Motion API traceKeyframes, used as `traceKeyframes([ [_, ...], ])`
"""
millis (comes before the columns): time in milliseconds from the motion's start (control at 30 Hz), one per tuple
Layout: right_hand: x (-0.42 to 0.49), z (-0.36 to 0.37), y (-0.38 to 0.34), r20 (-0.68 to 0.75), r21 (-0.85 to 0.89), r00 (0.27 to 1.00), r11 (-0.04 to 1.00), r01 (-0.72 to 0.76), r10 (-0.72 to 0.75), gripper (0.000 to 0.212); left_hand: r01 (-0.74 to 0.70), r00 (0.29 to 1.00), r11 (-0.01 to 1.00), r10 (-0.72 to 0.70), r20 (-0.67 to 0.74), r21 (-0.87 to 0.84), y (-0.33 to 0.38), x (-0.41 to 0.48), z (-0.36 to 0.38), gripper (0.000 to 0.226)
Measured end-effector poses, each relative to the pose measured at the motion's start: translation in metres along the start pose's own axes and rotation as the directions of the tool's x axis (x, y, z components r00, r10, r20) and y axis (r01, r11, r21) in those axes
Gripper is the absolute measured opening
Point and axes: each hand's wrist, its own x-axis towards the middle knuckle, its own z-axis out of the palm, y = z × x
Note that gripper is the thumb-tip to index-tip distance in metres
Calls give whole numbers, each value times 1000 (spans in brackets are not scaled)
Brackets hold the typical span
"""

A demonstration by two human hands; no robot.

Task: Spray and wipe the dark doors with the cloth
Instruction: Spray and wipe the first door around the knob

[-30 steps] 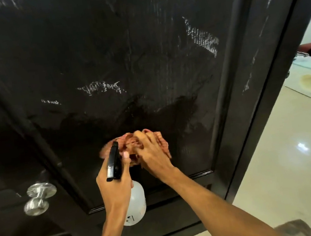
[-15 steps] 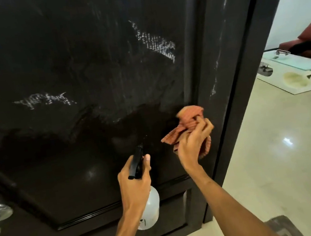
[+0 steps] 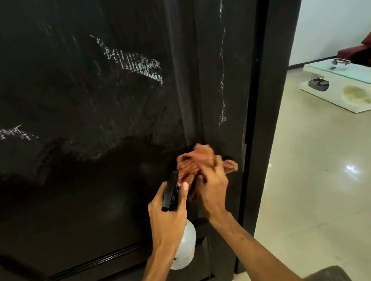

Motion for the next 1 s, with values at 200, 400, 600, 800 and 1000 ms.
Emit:
traceKeyframes([
  [200, 11, -17, 27, -291, 130, 920, 963, -234, 263, 41, 21, 1000, 999, -20, 18, -42, 10, -2, 26, 22],
  [400, -7, -3, 24, -12, 23, 990, 990, -139, 139, 58, 28, 1000, 1000, -28, -13, -13, 9, -1, 31, 21],
  [600, 20, -17, 40, -272, 170, 838, 880, -443, 474, 44, 58, 998, 998, -59, -25, -36, 8, 1, 40, 20],
  [800, 32, -22, 52, -165, -57, 986, 998, -18, 8, 34, 35, 999, 998, -36, -20, -57, 13, 6, 52, 17],
  [1000, 63, -24, 29, -197, -68, 979, 997, 41, -54, 41, 9, 1000, 996, -11, -26, -89, 19, 12, 59, 14],
])
